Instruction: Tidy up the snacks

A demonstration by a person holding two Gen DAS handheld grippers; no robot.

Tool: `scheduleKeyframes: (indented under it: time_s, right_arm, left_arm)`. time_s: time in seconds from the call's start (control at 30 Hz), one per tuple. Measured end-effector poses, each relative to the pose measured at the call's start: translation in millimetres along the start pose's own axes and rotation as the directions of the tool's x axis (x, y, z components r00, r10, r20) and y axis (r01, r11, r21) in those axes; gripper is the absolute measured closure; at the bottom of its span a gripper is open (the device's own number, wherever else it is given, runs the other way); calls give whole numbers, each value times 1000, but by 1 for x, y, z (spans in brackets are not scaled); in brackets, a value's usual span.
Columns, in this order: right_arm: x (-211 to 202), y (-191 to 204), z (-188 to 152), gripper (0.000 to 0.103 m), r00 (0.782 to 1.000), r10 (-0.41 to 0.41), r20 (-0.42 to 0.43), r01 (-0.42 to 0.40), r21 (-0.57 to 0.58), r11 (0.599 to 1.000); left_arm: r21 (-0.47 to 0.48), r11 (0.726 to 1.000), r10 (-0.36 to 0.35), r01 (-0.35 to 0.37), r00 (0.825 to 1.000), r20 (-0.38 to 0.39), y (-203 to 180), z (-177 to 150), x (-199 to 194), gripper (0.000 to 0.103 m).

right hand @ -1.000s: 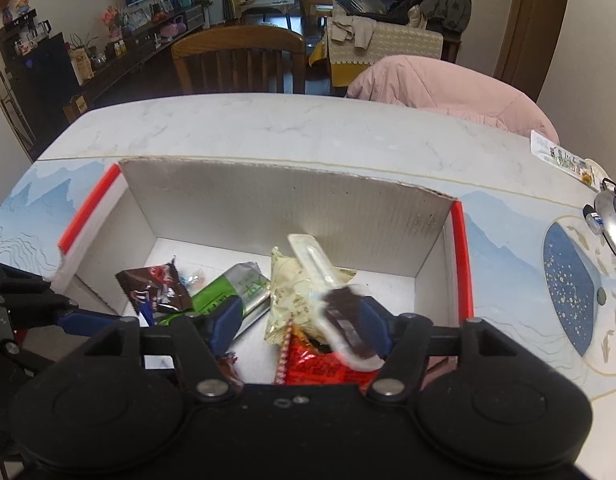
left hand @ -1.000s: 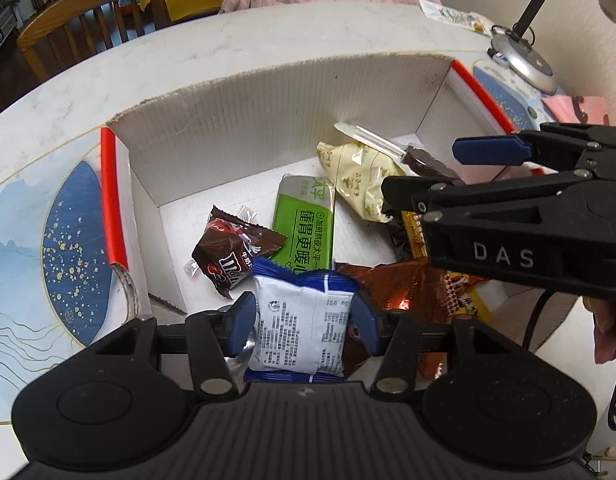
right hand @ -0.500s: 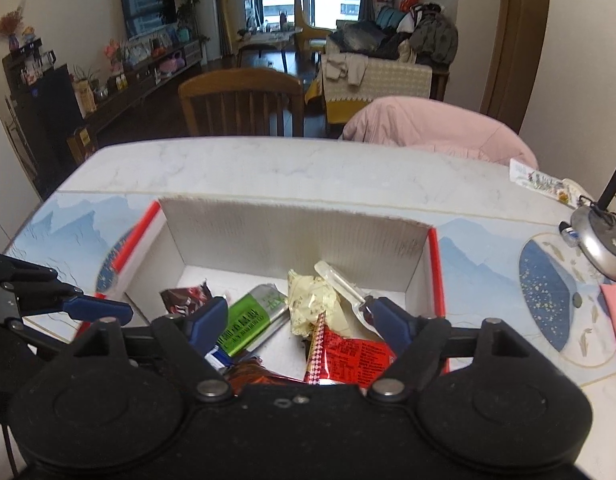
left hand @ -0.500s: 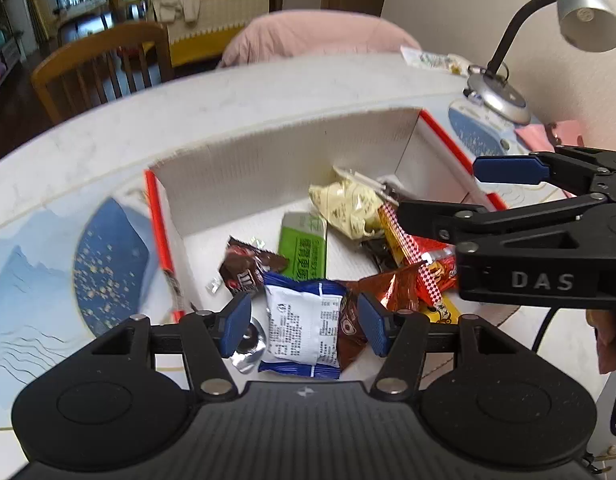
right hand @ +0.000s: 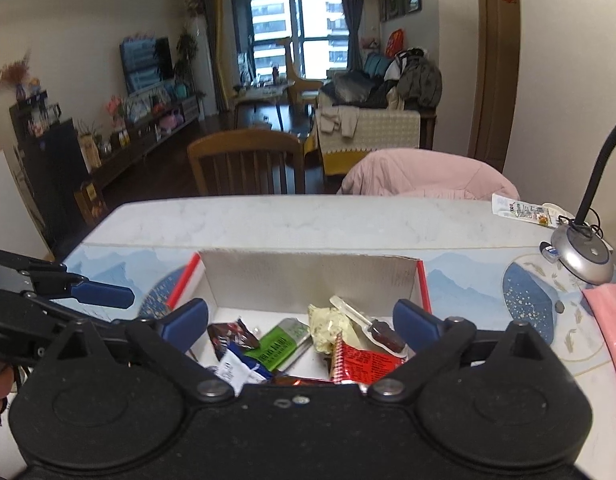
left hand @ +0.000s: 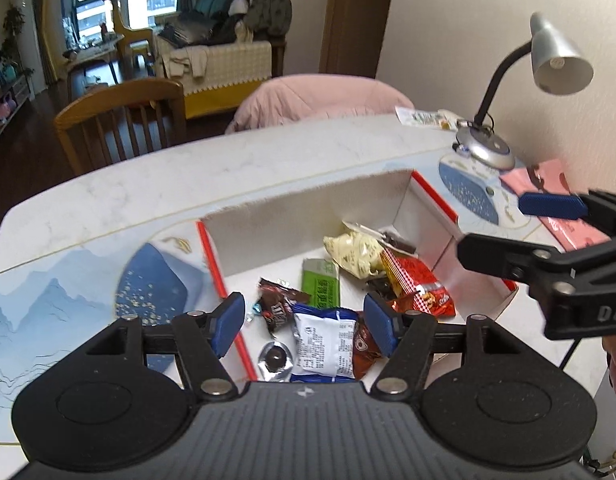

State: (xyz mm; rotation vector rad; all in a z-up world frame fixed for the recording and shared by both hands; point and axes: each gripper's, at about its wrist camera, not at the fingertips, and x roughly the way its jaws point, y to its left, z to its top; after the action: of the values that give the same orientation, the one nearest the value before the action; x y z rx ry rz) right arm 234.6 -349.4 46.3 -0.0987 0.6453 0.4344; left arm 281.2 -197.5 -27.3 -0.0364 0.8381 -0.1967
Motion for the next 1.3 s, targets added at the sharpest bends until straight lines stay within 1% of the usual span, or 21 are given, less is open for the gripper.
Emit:
scheduleKeyframes:
  time_s: [0.03,0.1,0.17,0.23,0.27,0.37,0.47,0.7,0.8,0.97,1.3]
  right_arm:
    - [-3,1,-1,2,1000,2,5,-2,7,1000]
    - [-8,5,-3,1,1000,2,15,-3,21,1000]
    - [-14,9,-6,0,1000,2,28,-3,30,1000]
    - [-18,13,-9,0,999,-5,36,4,36,999]
    - [-20,14,-11,0,999,-10,38,8,40,999]
    - [-26,20,-17,0,999,-12,44,9,50,999]
    - [-31,25,-21,0,999,-13,50,11,53,999]
    - [-43,34,-31,0,998,-11,61,6,75,997]
    - [-46,35,-33,0,998,-11,61,6,80,997]
    - [-52,35,-38,0,998,-8,64,1,102,995]
    - [-52,32,-41,0,998,-11,65,4,108,994]
  left_arm:
    - [1,1000,0,0,1000,10,2,-1,-4,36]
    - [-1,1000,-6,6,1000,30,5,-3,-12,31]
    - [-5,1000,-13,13,999,52,8,-5,-21,30]
    - [-7,1000,-21,21,997,72,12,-8,-29,25]
    - [-10,1000,-27,28,997,79,13,-10,-33,21]
    - [-18,999,-43,45,994,98,17,-14,-43,20]
    - [-29,998,-59,63,992,110,19,-18,-50,16]
    - [-38,996,-73,78,991,115,18,-28,-63,16]
    - [-33,997,-67,71,991,112,17,-32,-67,16]
    - [-33,997,-62,66,992,108,16,-36,-69,16]
    - [-33,996,-80,83,992,99,12,-41,-70,16]
